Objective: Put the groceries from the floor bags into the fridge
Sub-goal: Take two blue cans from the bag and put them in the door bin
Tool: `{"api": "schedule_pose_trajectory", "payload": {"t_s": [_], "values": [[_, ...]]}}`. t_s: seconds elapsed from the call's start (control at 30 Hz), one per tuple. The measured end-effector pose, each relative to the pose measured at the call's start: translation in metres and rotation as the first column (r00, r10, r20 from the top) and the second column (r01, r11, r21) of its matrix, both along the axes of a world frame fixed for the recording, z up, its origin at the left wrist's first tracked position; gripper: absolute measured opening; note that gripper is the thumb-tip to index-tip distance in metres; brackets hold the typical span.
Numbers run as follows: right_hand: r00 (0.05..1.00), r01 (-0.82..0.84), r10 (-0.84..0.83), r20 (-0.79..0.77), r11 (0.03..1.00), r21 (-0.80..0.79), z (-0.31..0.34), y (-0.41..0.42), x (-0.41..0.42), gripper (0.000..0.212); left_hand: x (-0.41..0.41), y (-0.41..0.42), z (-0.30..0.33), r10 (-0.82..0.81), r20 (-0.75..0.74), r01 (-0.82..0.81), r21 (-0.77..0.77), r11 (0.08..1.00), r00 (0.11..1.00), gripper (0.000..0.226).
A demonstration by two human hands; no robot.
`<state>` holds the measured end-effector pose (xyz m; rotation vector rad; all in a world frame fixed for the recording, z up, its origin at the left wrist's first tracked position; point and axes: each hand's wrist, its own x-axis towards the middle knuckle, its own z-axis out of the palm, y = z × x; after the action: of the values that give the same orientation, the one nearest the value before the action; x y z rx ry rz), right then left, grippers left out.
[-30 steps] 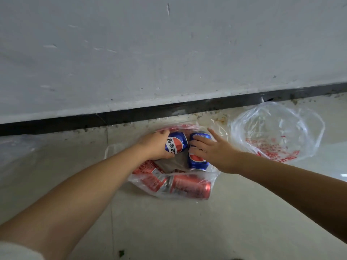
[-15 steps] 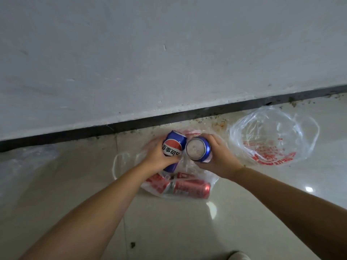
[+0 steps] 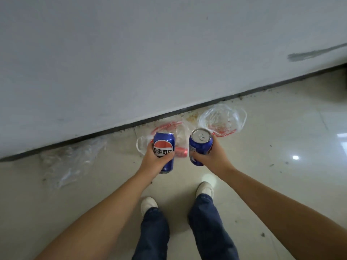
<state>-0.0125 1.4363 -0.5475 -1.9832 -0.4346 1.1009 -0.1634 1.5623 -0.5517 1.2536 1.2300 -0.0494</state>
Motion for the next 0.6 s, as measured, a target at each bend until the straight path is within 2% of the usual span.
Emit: {"api": "schedule_pose_trajectory", "payload": {"t_s": [0.13, 0.3, 0.47, 0.53, 0.6], "values": [[0.983, 0.182, -0.18, -0.027, 0.981, 0.066, 0.103, -0.037, -0.011, 0.066, 0.012, -0.013, 0.111, -0.145, 0.024, 0.141, 0.109, 0.984, 0.989, 0.075], [0.904, 0.422, -0.427, -0.015, 0.889, 0.177, 0.206, -0.097, -0.044, 0.059, 0.037, -0.042, 0.227, -0.425, 0.082, 0.393, 0.254, 0.884, 0.902, 0.067], [0.71, 0.7, -0.697, -0.101, 0.683, 0.208, 0.272, -0.197, -0.086, 0.064, 0.06, -0.115, 0.299, -0.663, 0.123, 0.596, 0.341, 0.727, 0.738, 0.066], [0.619, 0.778, -0.776, -0.116, 0.587, 0.224, 0.295, -0.248, -0.101, 0.064, 0.068, -0.16, 0.318, -0.758, 0.133, 0.68, 0.364, 0.636, 0.638, 0.064], [0.525, 0.834, -0.846, -0.095, 0.489, 0.256, 0.318, -0.303, -0.116, 0.055, 0.07, -0.214, 0.334, -0.84, 0.141, 0.752, 0.386, 0.533, 0.523, 0.059]]}}
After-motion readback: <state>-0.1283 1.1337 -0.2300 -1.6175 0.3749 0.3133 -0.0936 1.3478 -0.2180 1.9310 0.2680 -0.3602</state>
